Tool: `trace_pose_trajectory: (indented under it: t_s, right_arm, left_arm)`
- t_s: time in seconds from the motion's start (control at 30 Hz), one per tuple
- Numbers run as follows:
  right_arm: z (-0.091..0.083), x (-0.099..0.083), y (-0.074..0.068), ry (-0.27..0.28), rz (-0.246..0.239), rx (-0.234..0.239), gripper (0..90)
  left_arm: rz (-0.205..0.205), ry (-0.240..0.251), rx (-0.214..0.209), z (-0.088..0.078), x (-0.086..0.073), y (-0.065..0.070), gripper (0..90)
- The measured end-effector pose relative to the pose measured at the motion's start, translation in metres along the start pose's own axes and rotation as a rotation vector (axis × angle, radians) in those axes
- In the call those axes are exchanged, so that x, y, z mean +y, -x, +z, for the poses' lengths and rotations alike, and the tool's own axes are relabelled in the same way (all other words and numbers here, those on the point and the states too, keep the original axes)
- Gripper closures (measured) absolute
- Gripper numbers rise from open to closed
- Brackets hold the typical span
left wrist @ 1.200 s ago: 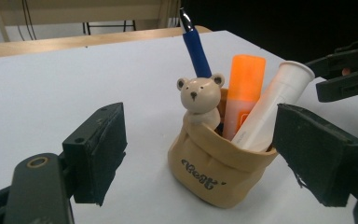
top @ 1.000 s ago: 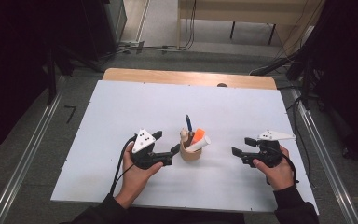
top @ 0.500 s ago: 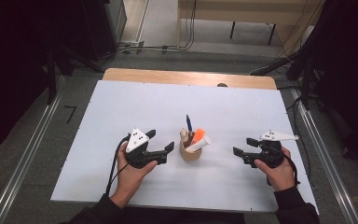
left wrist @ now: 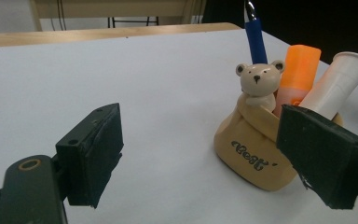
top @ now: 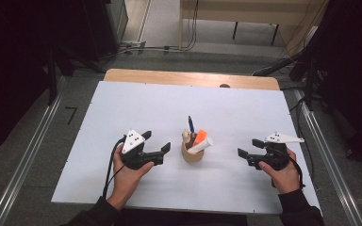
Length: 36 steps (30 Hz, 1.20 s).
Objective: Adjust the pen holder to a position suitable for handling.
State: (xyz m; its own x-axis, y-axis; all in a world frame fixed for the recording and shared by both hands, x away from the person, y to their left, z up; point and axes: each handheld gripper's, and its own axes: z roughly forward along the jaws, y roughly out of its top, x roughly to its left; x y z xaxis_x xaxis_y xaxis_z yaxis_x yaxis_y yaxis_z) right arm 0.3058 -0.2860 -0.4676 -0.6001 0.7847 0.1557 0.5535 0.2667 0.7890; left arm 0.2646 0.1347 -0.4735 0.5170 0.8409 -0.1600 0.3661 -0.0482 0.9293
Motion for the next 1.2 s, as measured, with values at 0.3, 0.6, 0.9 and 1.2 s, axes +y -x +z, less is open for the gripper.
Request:
trace_pose_trajectory:
  t_s: [0.3,0.6,0.9,1.2]
  right_arm:
    - [-0.003,-0.002,0.002,0.003,0.005,-0.016,18.3]
    - [-0.005,-0.004,0.005,0.005,0.011,-0.031,17.5]
    - [-0.008,-0.007,0.006,0.006,0.013,-0.046,17.3]
    - [-0.011,-0.009,0.009,0.007,0.017,-0.061,17.1]
  left_arm:
    - [-0.014,-0.003,0.029,-0.007,-0.002,-0.011,15.0]
    - [-0.017,-0.016,0.051,-0.013,-0.005,-0.017,15.0]
    - [-0.029,-0.015,0.059,-0.017,-0.006,-0.022,15.0]
    - [-0.031,-0.018,0.085,-0.025,-0.008,-0.03,15.0]
